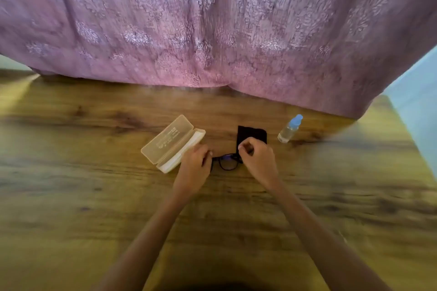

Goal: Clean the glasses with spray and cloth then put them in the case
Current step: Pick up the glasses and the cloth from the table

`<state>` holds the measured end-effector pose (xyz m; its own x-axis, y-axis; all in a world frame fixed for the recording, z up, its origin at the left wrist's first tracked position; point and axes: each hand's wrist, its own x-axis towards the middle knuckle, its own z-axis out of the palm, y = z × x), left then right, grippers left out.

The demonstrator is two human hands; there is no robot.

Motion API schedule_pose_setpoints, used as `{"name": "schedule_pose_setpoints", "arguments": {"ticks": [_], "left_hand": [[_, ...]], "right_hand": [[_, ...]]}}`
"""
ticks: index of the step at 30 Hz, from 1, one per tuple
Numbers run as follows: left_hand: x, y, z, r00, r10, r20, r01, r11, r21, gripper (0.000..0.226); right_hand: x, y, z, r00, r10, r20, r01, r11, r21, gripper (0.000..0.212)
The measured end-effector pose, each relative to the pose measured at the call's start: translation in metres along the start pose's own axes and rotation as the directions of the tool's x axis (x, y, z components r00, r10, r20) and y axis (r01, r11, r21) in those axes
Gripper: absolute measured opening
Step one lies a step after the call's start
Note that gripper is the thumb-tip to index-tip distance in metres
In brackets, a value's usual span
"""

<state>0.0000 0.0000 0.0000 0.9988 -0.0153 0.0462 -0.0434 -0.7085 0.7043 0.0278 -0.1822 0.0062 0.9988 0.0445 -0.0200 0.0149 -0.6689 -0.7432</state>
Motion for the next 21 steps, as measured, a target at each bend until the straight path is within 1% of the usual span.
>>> {"name": "schedule_pose_setpoints", "arguments": {"ticks": [4,7,10,12,16,21], "left_hand": [[0.002,-0.003,0.003,1.000,-0.004,0.006,0.004,0.999,0.038,0.019],[0.002,-0.006,0.006,1.000,-0.020,0.019,0.020,1.000,0.017,0.019],[0.001,-0.007,0.007,1.000,-0.021,0.018,0.021,1.000,0.002,0.019],[0.001,-0.005,0.006,0.999,-0.032,0.010,0.032,0.999,-0.010,0.019],[0.000,-0.004,0.004,0.999,-0.051,0.014,0.052,0.998,-0.030,0.018],[-0.001,-0.004,0.000,0.996,-0.082,0.025,0.083,0.992,-0.090,0.020]], "right_hand": [[-0.002,0.001,0.003,0.997,0.083,0.012,-0.082,0.996,-0.037,0.012],[-0.003,0.001,0.003,0.993,0.116,0.002,-0.116,0.993,-0.012,0.018],[-0.002,0.002,0.003,0.985,0.168,0.025,-0.169,0.984,0.059,0.021],[-0.002,0.001,0.002,0.972,0.226,0.058,-0.232,0.963,0.137,0.020],[0.000,-0.004,-0.001,0.920,0.365,0.140,-0.391,0.864,0.318,0.017],[-0.004,-0.006,-0.008,0.854,0.461,0.243,-0.518,0.703,0.486,0.017]]}}
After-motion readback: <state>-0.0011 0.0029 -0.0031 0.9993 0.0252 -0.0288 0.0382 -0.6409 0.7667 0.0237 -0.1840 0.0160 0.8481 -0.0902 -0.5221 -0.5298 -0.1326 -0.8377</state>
